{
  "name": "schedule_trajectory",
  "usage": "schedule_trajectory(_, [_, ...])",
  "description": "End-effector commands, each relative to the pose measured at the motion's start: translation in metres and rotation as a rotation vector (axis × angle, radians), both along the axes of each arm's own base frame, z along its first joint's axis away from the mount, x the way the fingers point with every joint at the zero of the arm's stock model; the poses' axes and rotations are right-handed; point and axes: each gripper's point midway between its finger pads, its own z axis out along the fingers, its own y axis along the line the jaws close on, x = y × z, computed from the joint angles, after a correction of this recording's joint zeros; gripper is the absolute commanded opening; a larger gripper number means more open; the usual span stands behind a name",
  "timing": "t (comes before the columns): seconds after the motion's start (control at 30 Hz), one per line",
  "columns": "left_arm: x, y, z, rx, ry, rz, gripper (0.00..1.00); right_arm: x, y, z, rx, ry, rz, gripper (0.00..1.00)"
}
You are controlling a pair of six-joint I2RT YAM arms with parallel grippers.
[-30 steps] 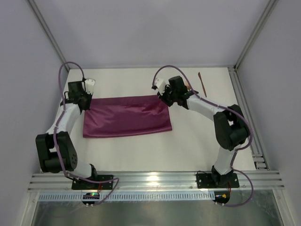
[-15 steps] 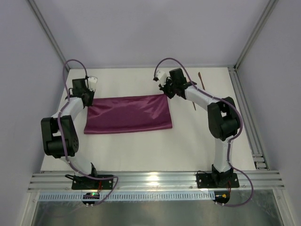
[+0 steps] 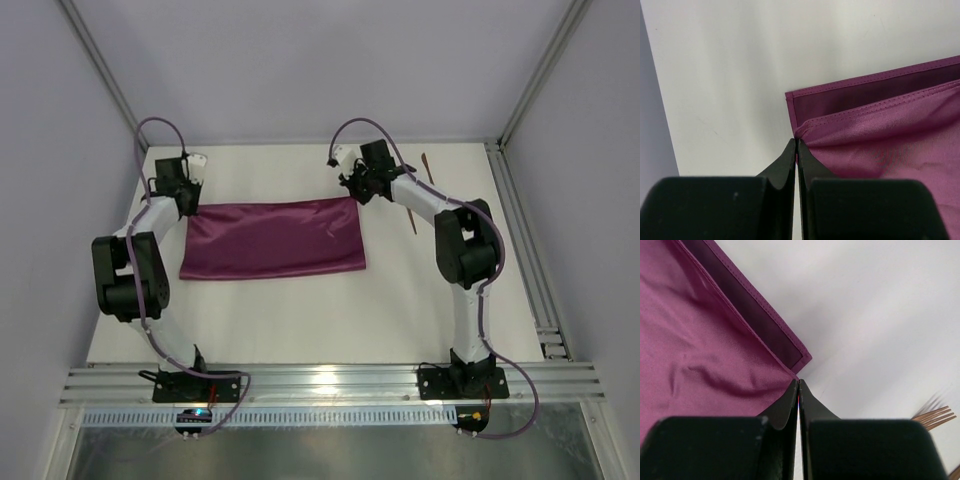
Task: Fold the napkin into a case and place the utensils inside
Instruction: Fold and flatten the napkin at the center of the board.
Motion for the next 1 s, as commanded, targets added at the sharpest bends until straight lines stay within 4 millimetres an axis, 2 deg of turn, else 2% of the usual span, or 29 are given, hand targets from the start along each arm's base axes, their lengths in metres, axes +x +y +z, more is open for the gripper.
schedule_trajectory(0.0, [0.014, -0.001, 0.003, -0.011, -0.027, 0.000, 0.00, 0.009, 0.005, 0.008, 0.008, -0.006, 0.005, 0.04])
schedule_trajectory(0.23, [0.018, -0.001, -0.012, -0.005, 0.003, -0.001, 0.00, 0.021, 0.005, 0.008, -0.008, 0.005, -0.017, 0.04])
schedule_trajectory(0.67, [0.025, -0.001, -0.028, 0.011, 0.034, -0.001, 0.01, 0.027, 0.003, -0.006, -0.043, 0.074, -0.050, 0.04])
schedule_trajectory(0.77, [0.027, 0.002, -0.032, 0.024, 0.046, 0.012, 0.01, 0.027, 0.003, -0.012, -0.054, 0.111, -0.068, 0.04])
schedule_trajectory(0.8, [0.027, 0.004, -0.034, 0.029, 0.052, 0.018, 0.01, 0.031, 0.003, -0.007, -0.051, 0.107, -0.071, 0.04])
schedule_trajectory(0.83, [0.027, 0.006, -0.033, 0.039, 0.056, 0.032, 0.01, 0.025, 0.003, -0.017, -0.064, 0.146, -0.070, 0.04])
schedule_trajectory(0.97, [0.027, 0.014, -0.035, 0.063, 0.061, 0.079, 0.01, 0.024, 0.003, -0.023, -0.070, 0.187, -0.083, 0.04])
